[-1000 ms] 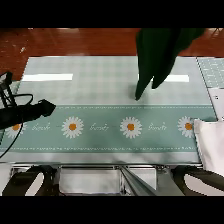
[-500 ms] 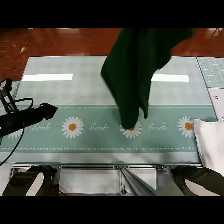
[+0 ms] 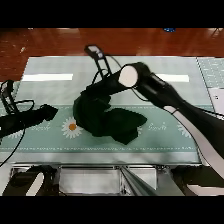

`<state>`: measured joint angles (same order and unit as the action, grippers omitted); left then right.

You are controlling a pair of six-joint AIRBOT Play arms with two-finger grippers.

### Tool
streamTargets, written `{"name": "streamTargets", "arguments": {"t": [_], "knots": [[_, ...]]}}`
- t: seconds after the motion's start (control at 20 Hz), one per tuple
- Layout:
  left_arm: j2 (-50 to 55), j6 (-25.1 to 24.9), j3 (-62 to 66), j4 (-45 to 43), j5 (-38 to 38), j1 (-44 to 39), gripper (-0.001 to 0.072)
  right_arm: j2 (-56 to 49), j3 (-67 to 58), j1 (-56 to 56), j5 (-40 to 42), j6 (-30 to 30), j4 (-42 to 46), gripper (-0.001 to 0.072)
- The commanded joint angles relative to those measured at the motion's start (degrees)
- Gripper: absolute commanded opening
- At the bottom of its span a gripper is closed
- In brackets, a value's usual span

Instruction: Fold the shirts.

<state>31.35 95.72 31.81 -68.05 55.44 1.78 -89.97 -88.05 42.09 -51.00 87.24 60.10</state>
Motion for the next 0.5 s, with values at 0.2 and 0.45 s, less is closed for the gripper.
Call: {"name": "streamTargets", "arguments": {"t": [0.2,0.45], "knots": [[0.0,-7.4,1.0,-4.7,-0.2,0.1,0.0503,4.0,-1.2,-17.0,-10.3,0.5,-2.5,0.0409],[3.8,-14.7,1.2,18.9,3.9,0.0,0.0502,20.8,9.1,-37.6,-19.7,5.3,18.8,0.0409]]}}
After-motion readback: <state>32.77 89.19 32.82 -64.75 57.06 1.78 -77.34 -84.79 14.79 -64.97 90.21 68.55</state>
